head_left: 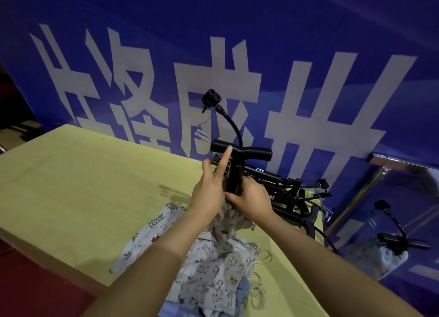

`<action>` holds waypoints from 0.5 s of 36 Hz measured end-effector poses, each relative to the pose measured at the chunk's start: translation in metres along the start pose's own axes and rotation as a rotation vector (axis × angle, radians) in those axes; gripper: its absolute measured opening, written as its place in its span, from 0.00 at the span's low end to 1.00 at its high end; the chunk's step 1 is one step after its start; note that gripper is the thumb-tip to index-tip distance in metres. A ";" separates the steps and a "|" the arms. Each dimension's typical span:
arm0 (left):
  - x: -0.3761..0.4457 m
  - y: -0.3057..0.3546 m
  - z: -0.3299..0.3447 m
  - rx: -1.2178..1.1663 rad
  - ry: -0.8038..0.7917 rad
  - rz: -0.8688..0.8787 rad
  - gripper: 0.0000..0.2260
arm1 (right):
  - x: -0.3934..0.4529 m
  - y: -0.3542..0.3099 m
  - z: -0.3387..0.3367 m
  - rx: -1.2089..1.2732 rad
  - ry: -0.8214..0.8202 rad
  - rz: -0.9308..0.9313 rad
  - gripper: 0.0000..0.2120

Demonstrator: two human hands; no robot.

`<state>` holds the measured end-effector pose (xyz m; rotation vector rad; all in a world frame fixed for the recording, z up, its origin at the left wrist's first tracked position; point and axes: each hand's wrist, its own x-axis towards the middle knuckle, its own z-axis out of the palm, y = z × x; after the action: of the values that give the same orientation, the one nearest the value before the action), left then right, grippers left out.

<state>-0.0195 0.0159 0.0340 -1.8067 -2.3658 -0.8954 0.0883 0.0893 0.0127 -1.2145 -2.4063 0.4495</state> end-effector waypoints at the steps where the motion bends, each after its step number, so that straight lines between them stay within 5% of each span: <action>1: 0.000 0.001 0.000 0.012 -0.002 -0.014 0.54 | 0.000 0.001 0.001 -0.015 -0.013 -0.006 0.28; 10: 0.006 0.005 -0.006 -0.145 -0.009 -0.123 0.47 | -0.001 0.014 -0.007 0.130 -0.167 -0.026 0.17; 18: 0.018 0.002 -0.006 -0.132 -0.004 -0.115 0.45 | 0.008 0.024 -0.021 0.064 -0.107 0.213 0.14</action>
<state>-0.0257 0.0292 0.0461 -1.7310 -2.4903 -1.0857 0.1106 0.1121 0.0212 -1.4584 -2.3393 0.6654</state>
